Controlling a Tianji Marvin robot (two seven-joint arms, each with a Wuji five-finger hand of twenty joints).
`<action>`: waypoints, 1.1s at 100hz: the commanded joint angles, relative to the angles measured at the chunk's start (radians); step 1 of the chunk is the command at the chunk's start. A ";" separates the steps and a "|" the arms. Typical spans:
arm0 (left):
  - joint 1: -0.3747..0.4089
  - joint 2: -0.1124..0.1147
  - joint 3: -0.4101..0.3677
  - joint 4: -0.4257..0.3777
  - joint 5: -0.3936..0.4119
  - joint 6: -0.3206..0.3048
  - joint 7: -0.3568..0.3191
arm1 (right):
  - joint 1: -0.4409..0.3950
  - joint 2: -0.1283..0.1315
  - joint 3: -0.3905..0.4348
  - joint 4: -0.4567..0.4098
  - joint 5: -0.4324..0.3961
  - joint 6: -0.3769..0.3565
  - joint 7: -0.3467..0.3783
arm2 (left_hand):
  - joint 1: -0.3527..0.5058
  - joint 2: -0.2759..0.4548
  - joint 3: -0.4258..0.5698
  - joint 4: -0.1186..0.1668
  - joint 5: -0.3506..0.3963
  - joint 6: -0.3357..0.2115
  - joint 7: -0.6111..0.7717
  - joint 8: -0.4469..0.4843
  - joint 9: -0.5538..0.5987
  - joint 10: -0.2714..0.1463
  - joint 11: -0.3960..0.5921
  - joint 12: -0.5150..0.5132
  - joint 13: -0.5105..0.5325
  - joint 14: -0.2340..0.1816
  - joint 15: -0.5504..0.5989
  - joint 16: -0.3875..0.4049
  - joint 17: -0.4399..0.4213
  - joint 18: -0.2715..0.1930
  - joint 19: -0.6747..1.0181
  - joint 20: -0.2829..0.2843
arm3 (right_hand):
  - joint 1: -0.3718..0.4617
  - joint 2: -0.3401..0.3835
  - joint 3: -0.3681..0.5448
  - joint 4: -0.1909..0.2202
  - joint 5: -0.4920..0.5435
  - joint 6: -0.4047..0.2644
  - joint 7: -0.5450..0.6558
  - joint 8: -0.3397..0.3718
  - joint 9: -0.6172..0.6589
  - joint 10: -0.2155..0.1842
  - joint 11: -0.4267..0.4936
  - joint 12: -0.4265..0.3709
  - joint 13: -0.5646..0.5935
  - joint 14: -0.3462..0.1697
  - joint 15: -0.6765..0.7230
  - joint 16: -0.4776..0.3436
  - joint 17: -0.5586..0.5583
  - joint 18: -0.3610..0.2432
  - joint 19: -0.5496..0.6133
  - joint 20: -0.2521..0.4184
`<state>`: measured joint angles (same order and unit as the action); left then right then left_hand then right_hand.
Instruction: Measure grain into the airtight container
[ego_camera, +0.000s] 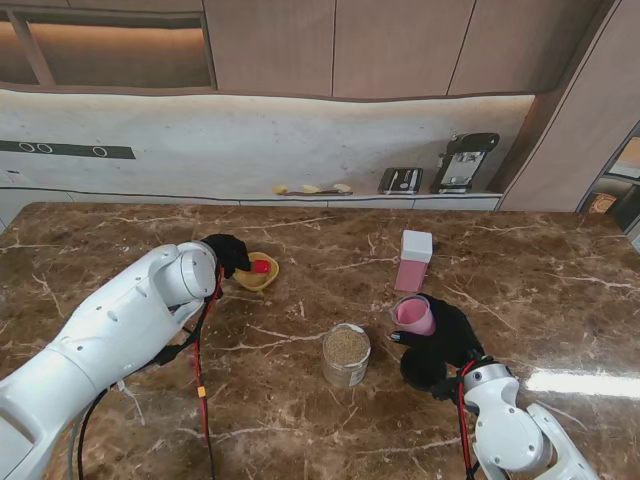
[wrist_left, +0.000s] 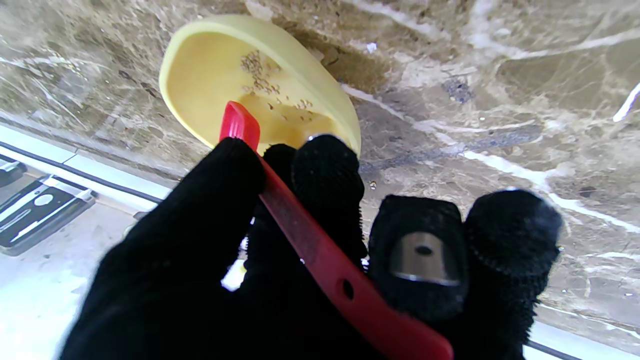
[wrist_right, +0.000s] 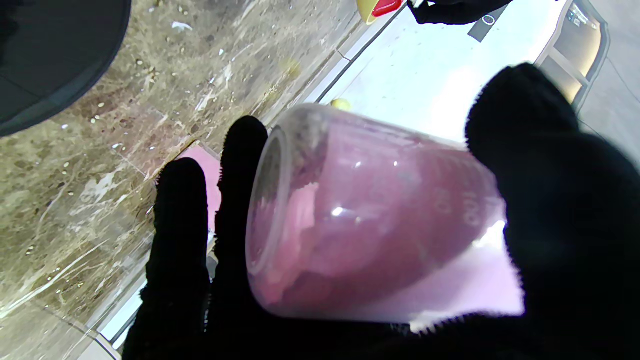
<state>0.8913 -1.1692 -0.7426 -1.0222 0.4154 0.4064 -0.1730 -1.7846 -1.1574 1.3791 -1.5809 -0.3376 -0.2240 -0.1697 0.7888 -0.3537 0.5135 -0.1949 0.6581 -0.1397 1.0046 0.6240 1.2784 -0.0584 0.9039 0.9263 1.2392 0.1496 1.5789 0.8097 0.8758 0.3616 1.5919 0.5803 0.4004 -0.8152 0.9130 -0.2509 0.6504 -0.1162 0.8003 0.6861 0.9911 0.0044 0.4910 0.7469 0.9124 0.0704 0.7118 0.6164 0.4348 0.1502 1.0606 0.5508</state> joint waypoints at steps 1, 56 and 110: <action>-0.004 -0.004 0.000 0.003 -0.001 0.002 -0.004 | -0.006 -0.001 0.000 -0.001 0.007 0.008 0.015 | -0.001 0.002 -0.009 0.033 -0.029 -0.002 -0.005 -0.004 0.005 0.012 -0.005 -0.012 0.032 -0.025 0.072 0.011 -0.006 0.006 0.078 0.018 | 0.122 0.151 0.182 -0.042 0.091 -0.128 0.098 -0.004 0.035 -0.054 0.016 -0.010 0.008 -0.042 0.006 -0.015 -0.012 -0.006 -0.015 -0.008; -0.010 -0.001 0.003 0.004 0.009 0.002 -0.007 | -0.006 0.000 0.002 0.001 0.009 0.004 0.016 | -0.115 -0.039 0.059 0.044 -0.085 -0.008 -0.021 -0.006 -0.082 0.020 -0.051 -0.066 0.031 -0.054 0.026 0.003 -0.049 -0.014 0.060 0.015 | 0.120 0.150 0.184 -0.042 0.090 -0.129 0.097 -0.007 0.035 -0.055 0.017 -0.011 0.008 -0.042 0.005 -0.015 -0.011 -0.006 -0.015 -0.007; 0.026 0.021 -0.055 -0.039 0.060 -0.023 -0.007 | -0.005 0.001 -0.001 0.003 0.010 -0.003 0.021 | -0.166 -0.022 0.050 0.056 -0.170 -0.034 -0.094 0.037 -0.236 0.031 -0.149 -0.121 0.026 -0.029 -0.208 0.029 -0.210 -0.026 -0.032 0.030 | 0.117 0.148 0.184 -0.042 0.090 -0.129 0.097 -0.007 0.034 -0.055 0.016 -0.013 0.006 -0.042 0.004 -0.015 -0.017 -0.005 -0.020 -0.008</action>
<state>0.9129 -1.1546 -0.7934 -1.0530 0.4664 0.3920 -0.1798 -1.7845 -1.1566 1.3804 -1.5810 -0.3344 -0.2273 -0.1652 0.6651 -0.3768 0.5469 -0.1700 0.5401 -0.1433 0.9316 0.6435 1.0699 -0.0323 0.7807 0.8249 1.2388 0.1362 1.3995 0.8153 0.6842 0.3410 1.5587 0.5920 0.4004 -0.8152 0.9130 -0.2509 0.6503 -0.1162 0.8003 0.6848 0.9912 0.0044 0.4910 0.7461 0.9124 0.0704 0.7115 0.6164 0.4263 0.1502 1.0579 0.5508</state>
